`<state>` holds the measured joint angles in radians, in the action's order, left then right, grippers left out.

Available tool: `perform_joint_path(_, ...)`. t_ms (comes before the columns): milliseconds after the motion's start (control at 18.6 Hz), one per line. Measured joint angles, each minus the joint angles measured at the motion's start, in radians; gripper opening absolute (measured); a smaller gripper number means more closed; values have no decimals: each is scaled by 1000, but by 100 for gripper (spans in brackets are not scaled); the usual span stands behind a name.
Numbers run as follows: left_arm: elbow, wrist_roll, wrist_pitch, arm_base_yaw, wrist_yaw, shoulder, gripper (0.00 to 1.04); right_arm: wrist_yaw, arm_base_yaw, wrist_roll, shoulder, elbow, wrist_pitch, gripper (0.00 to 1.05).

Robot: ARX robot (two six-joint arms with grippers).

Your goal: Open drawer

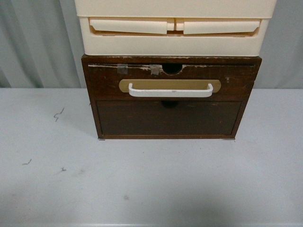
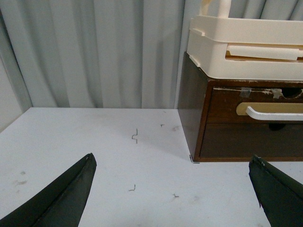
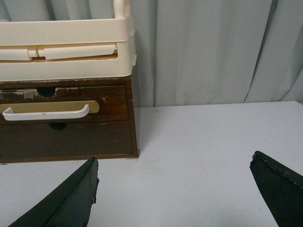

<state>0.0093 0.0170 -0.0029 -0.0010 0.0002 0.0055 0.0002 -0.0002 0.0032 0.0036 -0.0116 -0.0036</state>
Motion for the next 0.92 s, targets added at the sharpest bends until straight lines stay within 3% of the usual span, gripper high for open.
perform_joint_path(377, 0, 0, 0, 0, 0, 0, 98, 7, 1, -1, 6, -4, -29, 98)
perform_joint_path(431, 68, 26, -195, -9, -54, 72, 98, 17, -8, 12, 132, -92, -238, 98)
perform_joint_path(485, 163, 77, -315, 2, -43, 257, 98, -23, -56, 59, 305, -171, -323, 98)
perform_joint_path(538, 257, 159, -307, 11, 10, 445, 98, -106, -117, 136, 454, -225, -293, 98)
perform_joint_path(592, 326, 258, -225, -5, 87, 578, 98, -174, -140, 226, 560, -256, -239, 98)
perform_joint_path(700, 389, 456, -19, -81, 212, 806, 98, -399, -109, 468, 834, -281, -25, 98)
perform_joint_path(754, 400, 572, 90, -121, 249, 938, 98, -460, -89, 586, 977, -284, 108, 98)
perform_joint_path(915, 486, 816, 418, -208, 286, 1341, 98, -491, -13, 832, 1375, -409, 524, 98)
